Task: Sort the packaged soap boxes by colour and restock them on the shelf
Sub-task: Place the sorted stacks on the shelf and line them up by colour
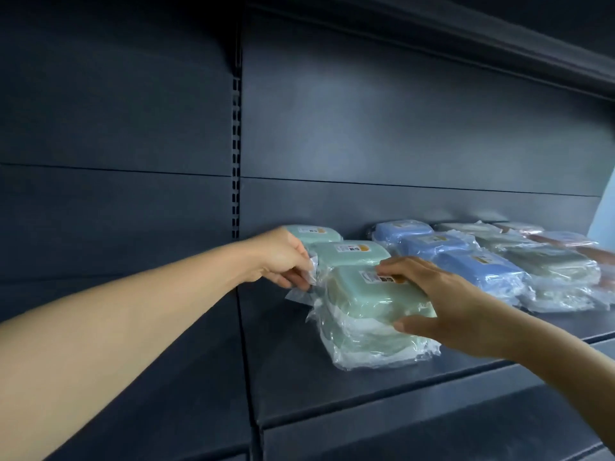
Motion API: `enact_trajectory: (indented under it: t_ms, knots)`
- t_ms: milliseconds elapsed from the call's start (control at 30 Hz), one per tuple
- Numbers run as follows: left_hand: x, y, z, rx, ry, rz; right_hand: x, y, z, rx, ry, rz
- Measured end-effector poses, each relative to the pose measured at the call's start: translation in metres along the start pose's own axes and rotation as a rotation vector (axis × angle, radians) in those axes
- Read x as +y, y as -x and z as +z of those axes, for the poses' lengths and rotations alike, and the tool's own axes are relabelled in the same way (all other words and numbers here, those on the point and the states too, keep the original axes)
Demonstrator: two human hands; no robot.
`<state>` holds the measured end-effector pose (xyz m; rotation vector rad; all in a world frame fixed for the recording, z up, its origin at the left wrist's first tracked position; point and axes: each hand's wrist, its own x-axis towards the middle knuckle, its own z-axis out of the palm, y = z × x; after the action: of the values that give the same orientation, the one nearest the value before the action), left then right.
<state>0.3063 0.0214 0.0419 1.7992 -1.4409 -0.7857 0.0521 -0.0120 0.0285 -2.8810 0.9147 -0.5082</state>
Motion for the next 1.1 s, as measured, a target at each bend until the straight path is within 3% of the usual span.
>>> enact_trajectory:
  t_ms: [133, 333, 567, 800, 900, 967, 1100]
  knots:
    - [-0.018, -0.011, -0.021, -0.088, -0.092, 0.056, -0.005, -0.001, -0.001, -0.04, 0.009, 0.091]
    - [-0.058, -0.027, -0.01, -0.013, -0.679, 0.209, -0.015, -0.008, 0.008, 0.001, 0.037, 0.212]
    - [-0.074, -0.042, 0.015, 0.182, -0.686, 0.444, -0.014, -0.011, 0.016, 0.07, 0.026, 0.225]
    - [-0.083, -0.053, 0.021, 0.207, -0.602, 0.394, -0.013, -0.007, 0.014, 0.05, -0.003, 0.214]
    - [-0.081, -0.048, 0.025, 0.302, -0.538, 0.352, -0.01, -0.006, 0.012, 0.032, -0.008, 0.199]
    - [-0.076, -0.046, 0.03, 0.341, -0.555, 0.221, -0.008, -0.006, 0.011, 0.035, -0.009, 0.177]
    - [-0.07, -0.053, 0.037, 0.26, -0.461, -0.014, -0.003, -0.005, 0.012, 0.054, -0.007, 0.128]
